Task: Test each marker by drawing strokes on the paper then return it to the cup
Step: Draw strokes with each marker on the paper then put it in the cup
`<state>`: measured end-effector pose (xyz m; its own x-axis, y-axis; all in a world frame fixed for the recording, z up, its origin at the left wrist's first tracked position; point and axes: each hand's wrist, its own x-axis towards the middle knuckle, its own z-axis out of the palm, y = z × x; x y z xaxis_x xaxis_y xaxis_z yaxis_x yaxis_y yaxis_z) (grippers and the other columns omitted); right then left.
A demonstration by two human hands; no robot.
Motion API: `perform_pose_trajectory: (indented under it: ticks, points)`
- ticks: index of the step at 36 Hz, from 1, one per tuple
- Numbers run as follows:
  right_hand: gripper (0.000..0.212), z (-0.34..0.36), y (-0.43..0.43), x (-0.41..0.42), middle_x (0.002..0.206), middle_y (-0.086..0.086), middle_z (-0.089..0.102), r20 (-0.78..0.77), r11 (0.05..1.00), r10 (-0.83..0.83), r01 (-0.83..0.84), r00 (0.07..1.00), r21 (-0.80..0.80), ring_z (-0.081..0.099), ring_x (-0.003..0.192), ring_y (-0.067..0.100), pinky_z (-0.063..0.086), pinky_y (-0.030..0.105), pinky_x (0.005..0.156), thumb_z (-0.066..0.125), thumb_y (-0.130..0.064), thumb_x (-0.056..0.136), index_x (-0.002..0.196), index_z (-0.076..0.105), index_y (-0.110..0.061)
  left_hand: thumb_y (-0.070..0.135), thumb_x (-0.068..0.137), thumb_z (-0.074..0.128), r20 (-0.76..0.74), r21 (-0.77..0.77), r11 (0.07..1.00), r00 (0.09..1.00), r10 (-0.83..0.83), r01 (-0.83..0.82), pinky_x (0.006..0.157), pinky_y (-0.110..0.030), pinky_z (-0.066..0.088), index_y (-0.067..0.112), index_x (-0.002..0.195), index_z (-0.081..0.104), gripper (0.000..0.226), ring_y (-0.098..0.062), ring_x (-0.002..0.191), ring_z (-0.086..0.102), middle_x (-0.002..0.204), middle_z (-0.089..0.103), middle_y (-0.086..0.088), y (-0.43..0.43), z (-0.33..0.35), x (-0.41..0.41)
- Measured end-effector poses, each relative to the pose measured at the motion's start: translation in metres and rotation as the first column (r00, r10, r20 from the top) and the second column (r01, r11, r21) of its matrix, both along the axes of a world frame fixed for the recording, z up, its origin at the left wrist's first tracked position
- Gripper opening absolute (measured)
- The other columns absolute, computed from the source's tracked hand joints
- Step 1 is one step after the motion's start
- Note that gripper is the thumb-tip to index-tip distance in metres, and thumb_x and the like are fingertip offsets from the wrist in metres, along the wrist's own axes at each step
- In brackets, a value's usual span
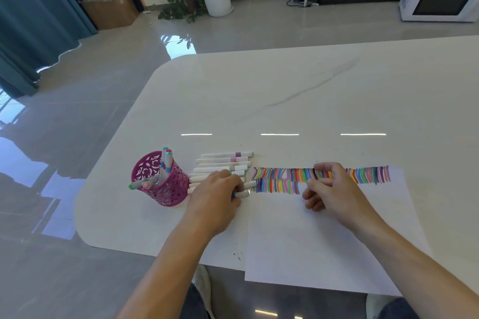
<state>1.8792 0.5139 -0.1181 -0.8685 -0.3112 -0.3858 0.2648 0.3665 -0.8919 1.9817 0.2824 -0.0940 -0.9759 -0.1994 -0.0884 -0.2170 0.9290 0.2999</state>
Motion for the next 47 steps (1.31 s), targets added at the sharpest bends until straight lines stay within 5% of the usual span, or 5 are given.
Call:
perform_pose_trajectory:
  ticks: [12, 19, 32, 39, 47]
  points:
    - [0.031, -0.001, 0.000, 0.000, 0.077, 0.005, 0.077, -0.015, 1.000, 0.008, -0.007, 1.000, 0.008, 0.072, 0.062, 0.017, 0.054, 0.028, 0.060, 0.060, -0.015, 0.101, 0.128, 0.046, -0.021, 0.024, 0.095, 0.059, -0.010, 0.004, 1.000, 1.000, -0.028, 0.028, 0.081, -0.032, 0.047, 0.026, 0.106, 0.069, 0.014, -0.013, 0.107, 0.051, 0.105, 0.058, 0.013, 0.005, 0.000, -0.003]
    - [0.029, -0.001, 0.001, 0.000, 0.076, 0.003, 0.077, -0.018, 1.000, 0.013, -0.013, 1.000, -0.005, 0.072, 0.062, 0.018, 0.054, 0.030, 0.061, 0.060, -0.014, 0.100, 0.126, 0.048, -0.021, 0.017, 0.099, 0.058, -0.200, 0.247, 0.967, 0.980, -0.015, 0.066, 0.082, -0.014, 0.036, 0.024, 0.108, 0.065, 0.013, -0.004, 0.099, 0.048, 0.099, 0.053, 0.017, 0.012, 0.010, -0.011]
    - [0.018, 0.005, 0.004, 0.000, 0.078, 0.005, 0.077, -0.052, 0.996, 0.026, -0.030, 0.998, -0.084, 0.073, 0.065, 0.021, 0.056, 0.034, 0.065, 0.062, -0.015, 0.099, 0.115, 0.059, -0.023, 0.007, 0.096, 0.061, -0.379, 0.660, 0.735, 0.913, 0.150, 0.154, 0.084, -0.022, 0.053, 0.044, 0.133, 0.055, 0.053, -0.016, 0.098, 0.064, 0.098, 0.065, 0.012, 0.052, 0.026, -0.030]
    - [0.008, 0.011, 0.004, 0.005, 0.094, -0.012, 0.076, -0.223, 0.991, 0.094, -0.112, 0.970, -0.068, 0.074, 0.087, 0.010, 0.061, 0.028, 0.072, 0.064, -0.029, 0.100, 0.105, 0.070, -0.029, 0.008, 0.093, 0.065, -0.328, 0.759, 0.644, 0.910, 0.252, 0.095, 0.081, -0.037, 0.058, 0.037, 0.112, 0.067, 0.035, -0.015, 0.089, 0.069, 0.094, 0.068, 0.009, 0.070, 0.023, -0.037]
    - [0.018, 0.015, 0.005, 0.011, 0.094, -0.013, 0.077, -0.239, 0.960, 0.243, -0.268, 0.940, -0.079, 0.075, 0.090, 0.008, 0.057, 0.032, 0.085, 0.058, -0.049, 0.098, 0.111, 0.065, -0.038, 0.012, 0.088, 0.073, -0.277, 0.831, 0.554, 0.906, 0.320, 0.058, 0.077, -0.027, 0.059, 0.037, 0.103, 0.065, 0.031, -0.014, 0.088, 0.072, 0.094, 0.072, 0.004, 0.076, 0.017, -0.042]
